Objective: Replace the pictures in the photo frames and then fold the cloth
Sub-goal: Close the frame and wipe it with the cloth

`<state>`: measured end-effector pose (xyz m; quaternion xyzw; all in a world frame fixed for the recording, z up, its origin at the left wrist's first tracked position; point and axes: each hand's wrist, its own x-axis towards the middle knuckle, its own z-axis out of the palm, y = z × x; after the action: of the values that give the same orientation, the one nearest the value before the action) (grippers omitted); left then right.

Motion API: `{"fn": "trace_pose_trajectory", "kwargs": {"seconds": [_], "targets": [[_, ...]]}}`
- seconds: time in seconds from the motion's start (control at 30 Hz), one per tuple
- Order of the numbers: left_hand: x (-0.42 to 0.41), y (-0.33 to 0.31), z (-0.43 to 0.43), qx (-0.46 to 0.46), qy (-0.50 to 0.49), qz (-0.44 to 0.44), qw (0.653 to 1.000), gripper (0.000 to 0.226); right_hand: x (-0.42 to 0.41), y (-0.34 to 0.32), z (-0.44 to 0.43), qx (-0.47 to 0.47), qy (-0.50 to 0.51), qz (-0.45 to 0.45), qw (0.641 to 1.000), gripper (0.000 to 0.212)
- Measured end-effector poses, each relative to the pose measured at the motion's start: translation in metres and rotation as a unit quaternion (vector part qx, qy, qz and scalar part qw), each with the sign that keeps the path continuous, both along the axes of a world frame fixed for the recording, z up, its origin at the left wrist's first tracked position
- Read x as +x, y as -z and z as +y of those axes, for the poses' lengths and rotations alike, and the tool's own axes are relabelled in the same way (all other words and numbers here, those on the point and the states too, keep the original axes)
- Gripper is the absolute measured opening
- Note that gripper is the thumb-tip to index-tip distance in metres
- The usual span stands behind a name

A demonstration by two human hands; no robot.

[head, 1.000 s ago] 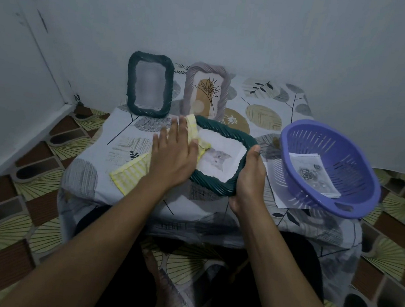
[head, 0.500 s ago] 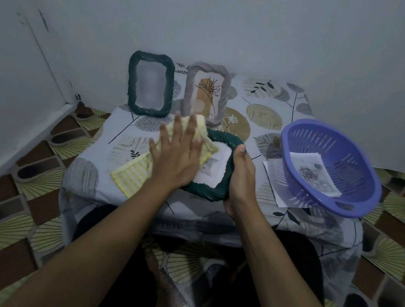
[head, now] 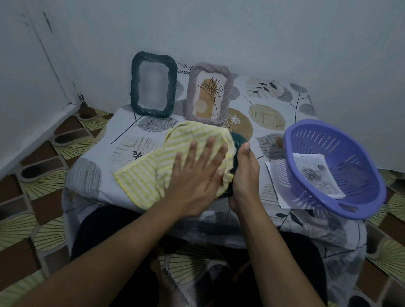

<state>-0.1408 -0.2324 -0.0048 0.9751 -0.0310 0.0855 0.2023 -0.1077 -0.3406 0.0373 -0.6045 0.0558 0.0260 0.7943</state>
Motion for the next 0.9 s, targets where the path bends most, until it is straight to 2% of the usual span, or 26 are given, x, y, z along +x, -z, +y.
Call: {"fn": "trace_pose_trajectory", "kwargs": {"seconds": [0.1, 0.13, 0.27, 0.37, 0.5, 0.6, 0.67, 0.77, 0.9], "targets": [[0.012, 0.002, 0.027, -0.045, -0.113, 0.053, 0.991, 0.056, 0.003, 0.009, -0.003, 0.026, 0.011, 0.0, 1.0, 0.08], [0.018, 0.0, 0.036, -0.064, -0.152, 0.072, 0.984, 0.058, 0.003, 0.012, -0.004, 0.04, 0.008, 0.006, 0.999, 0.084], [0.034, -0.012, 0.047, -0.091, -0.232, 0.092, 0.964, 0.064, -0.004, 0.011, 0.001, 0.071, -0.005, 0.032, 0.997, 0.064], [0.033, -0.021, 0.025, -0.074, -0.175, 0.063, 0.98, 0.068, -0.006, 0.01, 0.01, 0.067, -0.008, 0.026, 0.997, 0.056], [0.018, -0.015, 0.0, -0.053, -0.008, 0.021, 0.998, 0.068, -0.003, 0.005, 0.008, 0.03, -0.013, 0.001, 0.999, 0.041], [0.006, -0.006, 0.001, -0.046, 0.114, -0.029, 0.992, 0.063, 0.005, 0.001, -0.002, 0.008, -0.007, -0.008, 1.0, 0.041], [-0.002, -0.001, 0.005, -0.042, 0.15, -0.051, 0.987, 0.058, 0.008, -0.004, -0.007, -0.009, -0.005, -0.016, 1.0, 0.043], [-0.007, 0.005, 0.016, -0.008, 0.117, -0.055, 0.992, 0.057, 0.011, -0.006, -0.011, 0.011, 0.014, -0.008, 1.0, 0.041], [0.004, 0.007, 0.047, 0.0, -0.029, 0.0, 1.0, 0.066, 0.009, -0.001, -0.014, 0.045, 0.003, 0.009, 0.999, 0.055]]}}
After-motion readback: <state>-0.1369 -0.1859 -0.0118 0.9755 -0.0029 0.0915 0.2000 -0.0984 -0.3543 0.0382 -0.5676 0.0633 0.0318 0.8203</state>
